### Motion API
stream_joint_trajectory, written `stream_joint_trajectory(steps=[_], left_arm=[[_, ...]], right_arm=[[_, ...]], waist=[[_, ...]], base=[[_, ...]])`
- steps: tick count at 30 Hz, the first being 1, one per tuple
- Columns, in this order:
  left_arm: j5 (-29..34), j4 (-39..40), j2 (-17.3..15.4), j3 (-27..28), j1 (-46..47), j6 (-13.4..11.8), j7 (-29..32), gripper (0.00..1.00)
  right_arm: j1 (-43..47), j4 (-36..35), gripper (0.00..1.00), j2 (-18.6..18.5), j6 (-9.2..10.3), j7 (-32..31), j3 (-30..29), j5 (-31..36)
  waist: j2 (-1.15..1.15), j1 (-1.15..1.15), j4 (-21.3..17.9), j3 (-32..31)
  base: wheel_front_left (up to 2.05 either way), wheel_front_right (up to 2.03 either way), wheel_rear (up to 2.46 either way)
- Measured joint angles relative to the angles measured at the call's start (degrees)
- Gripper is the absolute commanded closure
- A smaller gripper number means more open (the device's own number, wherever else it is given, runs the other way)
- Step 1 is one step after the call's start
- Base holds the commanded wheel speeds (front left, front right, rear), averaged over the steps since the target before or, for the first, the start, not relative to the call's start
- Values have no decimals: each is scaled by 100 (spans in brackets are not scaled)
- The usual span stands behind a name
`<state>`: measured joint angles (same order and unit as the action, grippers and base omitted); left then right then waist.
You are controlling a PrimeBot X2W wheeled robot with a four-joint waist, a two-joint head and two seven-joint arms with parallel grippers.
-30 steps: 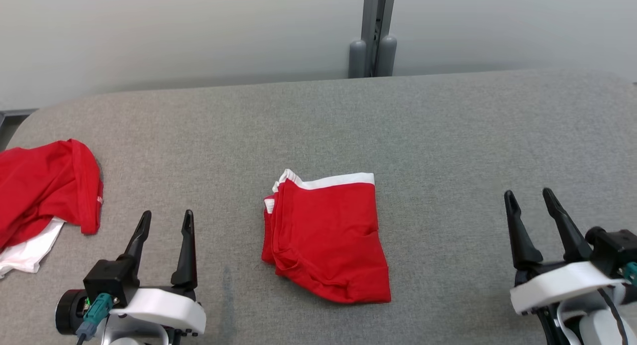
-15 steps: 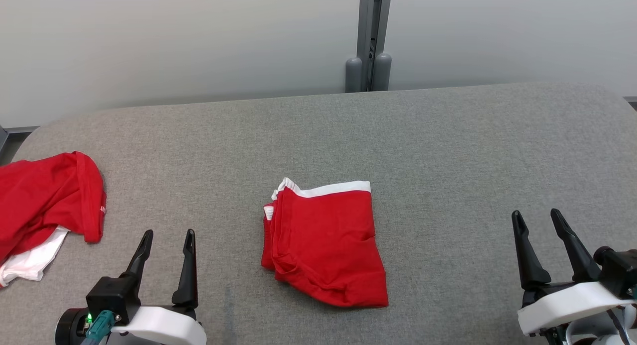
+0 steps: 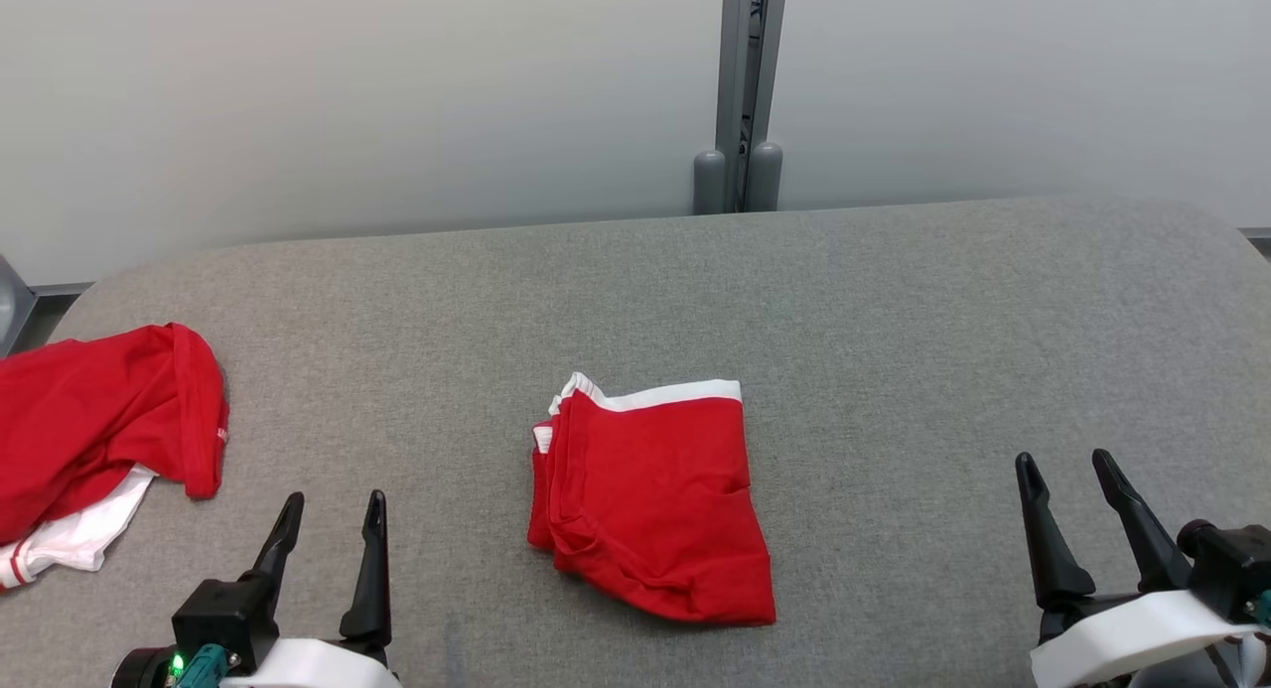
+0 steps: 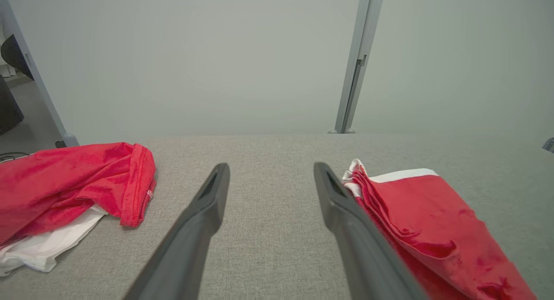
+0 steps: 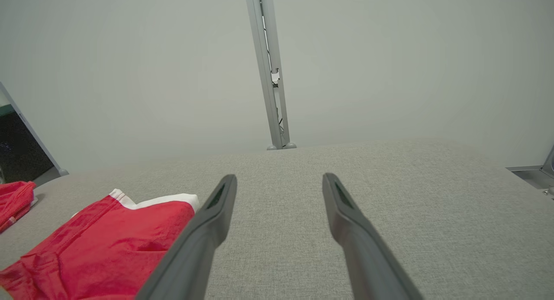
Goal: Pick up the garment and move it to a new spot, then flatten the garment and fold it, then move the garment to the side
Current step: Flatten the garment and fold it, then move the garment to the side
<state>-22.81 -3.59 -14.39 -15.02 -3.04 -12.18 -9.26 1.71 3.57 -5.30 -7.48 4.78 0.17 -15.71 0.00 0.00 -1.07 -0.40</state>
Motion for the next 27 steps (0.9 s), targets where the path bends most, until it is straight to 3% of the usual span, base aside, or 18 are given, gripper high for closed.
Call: stream_joint_trajectory(steps=[27], left_arm=[[-22,98,-152,-70,-55,-102,118,0]], right_arm=[[91,-73,0,12,0,-74,-41,14]], waist=[[0,0,136,-21]], base=[[0,0,0]])
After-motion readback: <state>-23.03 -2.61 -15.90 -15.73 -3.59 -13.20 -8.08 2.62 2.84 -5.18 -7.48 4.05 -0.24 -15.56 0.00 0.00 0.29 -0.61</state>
